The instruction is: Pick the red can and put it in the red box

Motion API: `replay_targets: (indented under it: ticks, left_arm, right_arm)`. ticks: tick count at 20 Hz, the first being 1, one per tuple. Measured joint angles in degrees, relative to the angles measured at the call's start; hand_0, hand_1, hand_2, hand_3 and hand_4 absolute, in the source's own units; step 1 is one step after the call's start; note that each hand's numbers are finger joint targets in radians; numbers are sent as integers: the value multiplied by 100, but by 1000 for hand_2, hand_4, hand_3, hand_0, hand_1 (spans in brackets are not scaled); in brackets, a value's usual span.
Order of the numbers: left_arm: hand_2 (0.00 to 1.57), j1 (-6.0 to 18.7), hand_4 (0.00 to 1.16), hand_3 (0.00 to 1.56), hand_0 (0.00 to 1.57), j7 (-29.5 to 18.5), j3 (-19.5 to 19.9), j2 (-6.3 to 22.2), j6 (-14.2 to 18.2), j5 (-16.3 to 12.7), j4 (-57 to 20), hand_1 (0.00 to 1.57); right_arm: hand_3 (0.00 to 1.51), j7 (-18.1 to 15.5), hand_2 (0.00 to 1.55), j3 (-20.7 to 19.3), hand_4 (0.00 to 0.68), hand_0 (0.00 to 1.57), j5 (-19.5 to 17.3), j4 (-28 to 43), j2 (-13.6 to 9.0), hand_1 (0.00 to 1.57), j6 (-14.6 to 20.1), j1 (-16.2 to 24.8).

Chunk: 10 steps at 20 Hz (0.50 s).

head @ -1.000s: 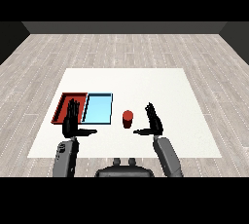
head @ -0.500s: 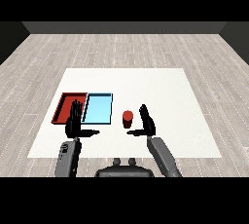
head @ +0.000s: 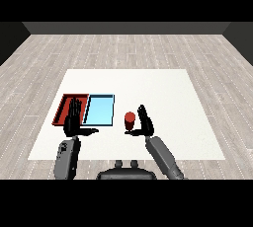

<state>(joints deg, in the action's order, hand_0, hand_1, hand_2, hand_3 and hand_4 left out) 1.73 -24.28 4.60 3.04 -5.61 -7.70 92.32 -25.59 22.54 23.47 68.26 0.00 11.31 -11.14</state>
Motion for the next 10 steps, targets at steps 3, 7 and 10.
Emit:
replay_targets:
  ticks: [3, 7, 10]
  left_arm:
    - [0, -169, 0, 0, 0, 53, -29, 3, -55, -46, 232, 0]
    - [0, -172, 0, 0, 0, -53, -38, -10, -56, 8, 174, 0]
    - [0, -311, 0, 0, 0, -56, -106, -47, -64, 32, 302, 0]
  right_arm:
    - [0, -25, 0, 89, 0, 0, 123, -199, 0, 0, 50, -192]
    - [0, -82, 0, 109, 0, 0, 196, -396, 0, 0, 64, -293]
    - [0, -272, 0, 180, 0, 0, 386, -747, 0, 0, 140, -456]
